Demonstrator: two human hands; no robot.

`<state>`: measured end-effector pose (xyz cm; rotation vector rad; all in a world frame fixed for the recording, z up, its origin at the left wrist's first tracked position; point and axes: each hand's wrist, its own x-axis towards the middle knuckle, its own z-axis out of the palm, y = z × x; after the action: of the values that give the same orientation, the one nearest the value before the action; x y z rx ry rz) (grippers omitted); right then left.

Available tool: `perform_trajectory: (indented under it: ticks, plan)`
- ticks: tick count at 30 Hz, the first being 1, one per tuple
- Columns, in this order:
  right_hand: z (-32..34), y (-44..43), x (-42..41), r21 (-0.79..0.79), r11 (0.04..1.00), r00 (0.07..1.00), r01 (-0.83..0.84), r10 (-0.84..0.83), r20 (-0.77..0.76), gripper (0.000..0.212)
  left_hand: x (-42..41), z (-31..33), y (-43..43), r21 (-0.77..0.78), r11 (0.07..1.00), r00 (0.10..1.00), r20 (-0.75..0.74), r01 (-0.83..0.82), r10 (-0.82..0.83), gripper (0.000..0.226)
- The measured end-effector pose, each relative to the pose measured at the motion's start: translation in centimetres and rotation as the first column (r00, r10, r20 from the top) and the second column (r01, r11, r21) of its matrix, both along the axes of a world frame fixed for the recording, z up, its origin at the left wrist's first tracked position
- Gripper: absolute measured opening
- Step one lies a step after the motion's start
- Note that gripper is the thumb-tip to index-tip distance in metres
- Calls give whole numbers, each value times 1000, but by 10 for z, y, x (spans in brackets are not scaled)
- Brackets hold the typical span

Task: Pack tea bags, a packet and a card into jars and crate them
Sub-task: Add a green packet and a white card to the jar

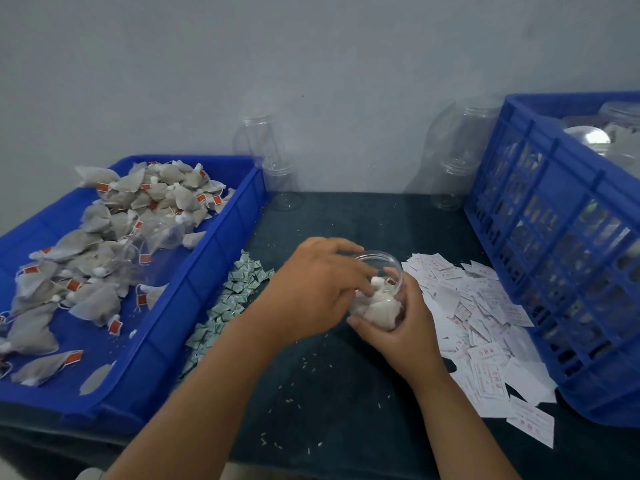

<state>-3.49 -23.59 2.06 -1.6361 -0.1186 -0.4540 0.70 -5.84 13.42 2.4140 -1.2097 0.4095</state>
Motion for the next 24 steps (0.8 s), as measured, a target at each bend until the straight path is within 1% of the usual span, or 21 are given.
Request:
perform_trajectory:
  ticks: [1,2,3,4,5,6,7,8,9,10,11,12,13,14,15,17,19,20,22,23,24]
  plan:
    - [1,0,-1,-17,1000,1000,-13,13,-2,82,3,1,3,96,995,997,-81,23,-15,32]
    - [1,1,-1,-31,999,1000,-29,29,-10,81,5,1,5,141,990,989,-149,25,-4,36]
    - [2,2,-2,-39,998,999,-44,44,-16,80,6,1,8,127,992,983,-184,2,21,43]
    - [2,3,-2,-44,998,998,-52,52,-19,79,4,0,10,51,998,979,-197,-36,45,48]
    - [3,4,-2,-49,997,999,-52,51,-19,79,3,-1,12,-78,992,977,-195,-98,81,49]
    - [3,4,-3,-56,997,999,-49,48,-16,79,2,-5,14,-238,955,970,-208,-177,128,48]
    - [3,4,-3,-60,997,999,-49,49,-13,79,1,-9,16,-371,888,949,-256,-272,184,43]
    - [3,4,-3,-63,997,999,-52,52,-13,79,3,-15,18,-443,817,916,-321,-369,240,36]
    - [3,5,-3,-65,996,998,-54,53,-14,79,6,-24,21,-432,773,871,-381,-465,311,28]
    - [2,4,-3,-68,996,999,-53,52,-14,79,11,-35,26,-317,771,810,-424,-552,405,25]
    - [2,4,-3,-70,996,999,-52,51,-14,78,15,-47,31,-103,782,738,-425,-615,524,37]
    - [1,4,-3,-69,996,999,-52,52,-13,78,17,-61,36,135,770,683,-383,-624,621,57]
    - [1,4,-3,-68,996,999,-52,52,-12,77,17,-74,40,317,734,660,-322,-600,679,72]
    - [1,4,-3,-66,997,999,-51,50,-13,77,15,-85,42,428,693,657,-256,-580,709,81]
    - [1,4,-3,-62,997,999,-50,49,-14,77,13,-94,42,470,670,665,-208,-575,717,83]
    - [2,4,-3,-52,998,999,-47,46,-14,76,10,-104,42,392,689,694,-158,-609,703,78]
    - [3,5,-3,-37,998,999,-49,48,-24,76,8,-103,38,224,717,697,-174,-660,696,71]
    - [3,5,-4,-31,998,998,-52,51,-33,77,7,-100,36,130,717,681,-236,-685,693,71]
    - [1,4,-4,-20,997,996,-71,70,-51,79,6,-90,33,-55,699,648,-433,-713,627,63]
    - [-1,4,-4,-19,996,994,-87,85,-61,80,6,-85,33,-149,682,642,-525,-716,558,52]
    - [-2,4,-4,-27,994,992,-104,102,-69,82,6,-79,31,-244,665,656,-578,-706,485,36]
